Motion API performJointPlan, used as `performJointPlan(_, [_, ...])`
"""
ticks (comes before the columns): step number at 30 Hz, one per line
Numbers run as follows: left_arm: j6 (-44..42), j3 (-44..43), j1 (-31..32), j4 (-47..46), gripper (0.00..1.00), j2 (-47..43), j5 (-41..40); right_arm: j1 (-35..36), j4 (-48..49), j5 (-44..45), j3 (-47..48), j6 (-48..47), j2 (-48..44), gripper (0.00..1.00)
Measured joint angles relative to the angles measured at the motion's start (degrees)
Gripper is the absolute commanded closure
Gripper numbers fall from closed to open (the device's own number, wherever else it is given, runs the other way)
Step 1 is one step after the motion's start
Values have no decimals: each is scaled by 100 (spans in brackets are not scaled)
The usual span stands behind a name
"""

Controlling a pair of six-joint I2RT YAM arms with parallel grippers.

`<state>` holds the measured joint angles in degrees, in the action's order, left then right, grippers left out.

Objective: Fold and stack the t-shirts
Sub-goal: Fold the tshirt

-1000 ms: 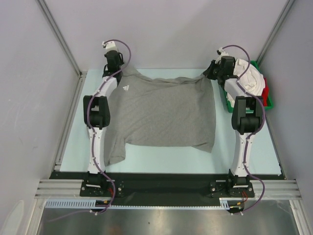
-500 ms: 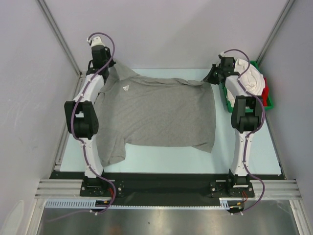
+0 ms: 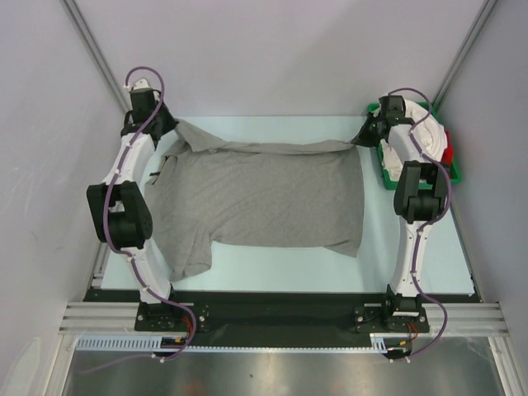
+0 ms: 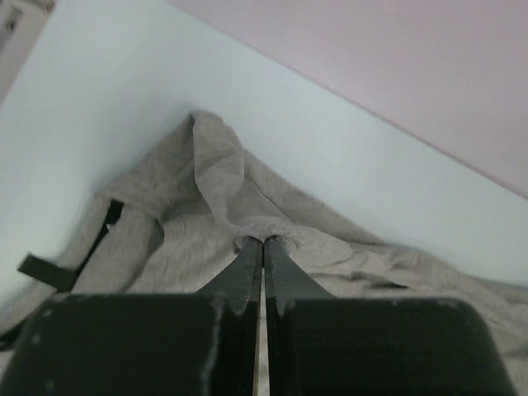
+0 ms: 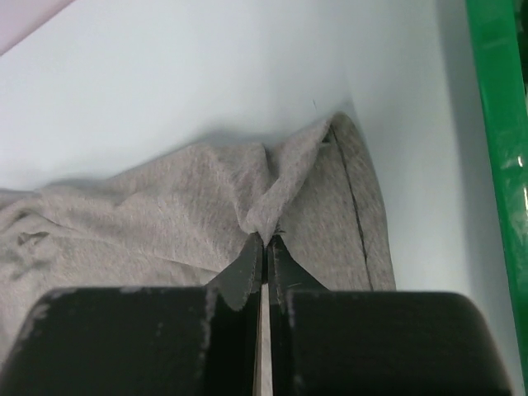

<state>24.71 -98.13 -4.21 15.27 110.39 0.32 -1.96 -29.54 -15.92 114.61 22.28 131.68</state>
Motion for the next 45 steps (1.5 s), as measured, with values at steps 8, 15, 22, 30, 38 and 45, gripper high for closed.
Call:
performJointPlan(8, [140, 706, -15, 404, 100, -420, 219, 2, -332, 7, -205, 0, -188, 100])
performJointPlan(15, [262, 1008, -483, 483, 100, -918, 356, -66, -404, 46, -221, -31, -260, 100])
performJointPlan(22, [334, 1325, -658, 616, 99, -990, 581, -289, -466, 44, -227, -50, -260, 100])
performJointPlan(30, [404, 1893, -695, 774, 100, -1141, 748, -352, -459, -35, -295, -50, -260, 100])
performJointPlan(38, [433, 2081, -946, 850, 100, -1368, 813, -334, -444, -153, -887, -26, -269, 100])
performJointPlan(45, [428, 2081, -1130, 885, 100, -1375, 894, -304, -452, -149, -966, 4, -328, 100])
